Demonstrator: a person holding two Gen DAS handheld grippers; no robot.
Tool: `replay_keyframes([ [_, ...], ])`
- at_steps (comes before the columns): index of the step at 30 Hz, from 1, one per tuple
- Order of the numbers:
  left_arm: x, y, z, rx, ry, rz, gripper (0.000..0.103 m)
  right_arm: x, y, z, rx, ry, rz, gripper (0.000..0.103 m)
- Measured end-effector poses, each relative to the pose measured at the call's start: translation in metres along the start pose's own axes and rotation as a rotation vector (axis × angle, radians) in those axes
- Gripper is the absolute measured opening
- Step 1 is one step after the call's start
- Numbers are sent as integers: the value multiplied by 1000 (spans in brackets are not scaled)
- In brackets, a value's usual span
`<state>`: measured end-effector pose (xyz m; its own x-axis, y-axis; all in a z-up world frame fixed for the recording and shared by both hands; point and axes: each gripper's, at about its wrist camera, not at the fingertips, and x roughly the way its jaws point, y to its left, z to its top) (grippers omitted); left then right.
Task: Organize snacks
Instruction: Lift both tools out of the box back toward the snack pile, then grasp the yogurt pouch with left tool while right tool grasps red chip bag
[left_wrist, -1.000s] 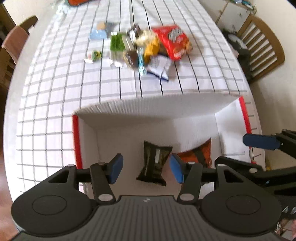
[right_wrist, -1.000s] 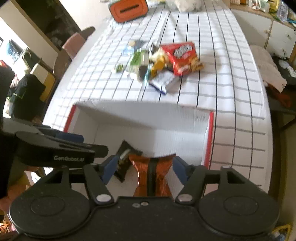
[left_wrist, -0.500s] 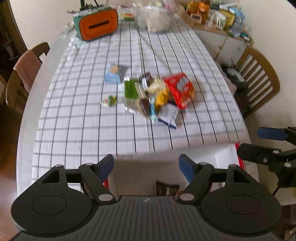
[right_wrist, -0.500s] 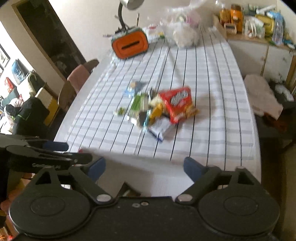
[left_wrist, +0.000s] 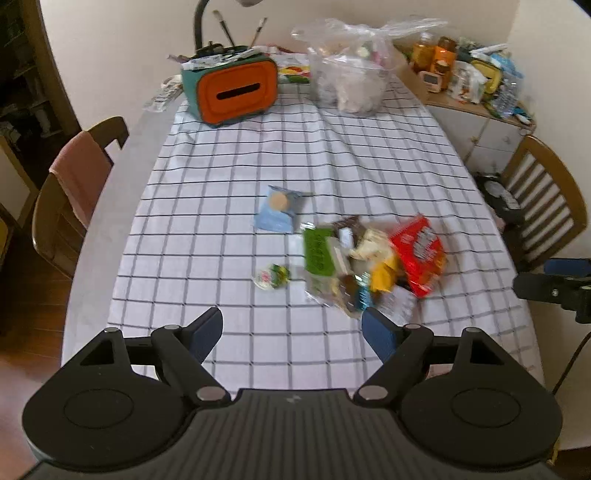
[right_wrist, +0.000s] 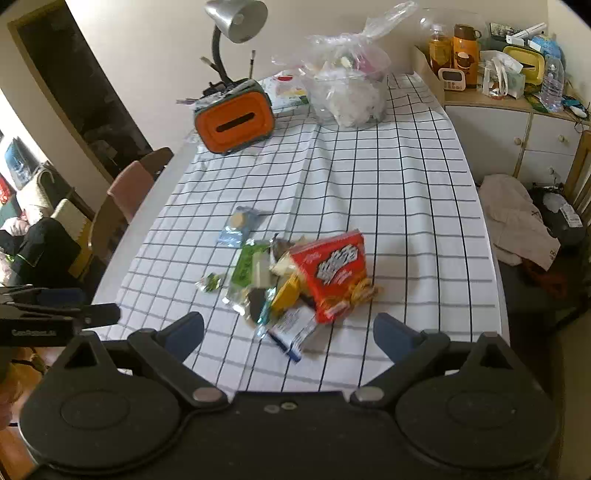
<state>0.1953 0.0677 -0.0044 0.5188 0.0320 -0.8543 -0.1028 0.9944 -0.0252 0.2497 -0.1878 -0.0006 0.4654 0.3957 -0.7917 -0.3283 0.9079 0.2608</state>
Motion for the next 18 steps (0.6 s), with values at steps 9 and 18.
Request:
replay_keyframes([
  [9,56,21,28,-5,60,26,83,61,-8,31,-98,76,-60,98],
  [18,127,33,36,-32,158,21,83,124,-29,33,-105,168,-88,96],
])
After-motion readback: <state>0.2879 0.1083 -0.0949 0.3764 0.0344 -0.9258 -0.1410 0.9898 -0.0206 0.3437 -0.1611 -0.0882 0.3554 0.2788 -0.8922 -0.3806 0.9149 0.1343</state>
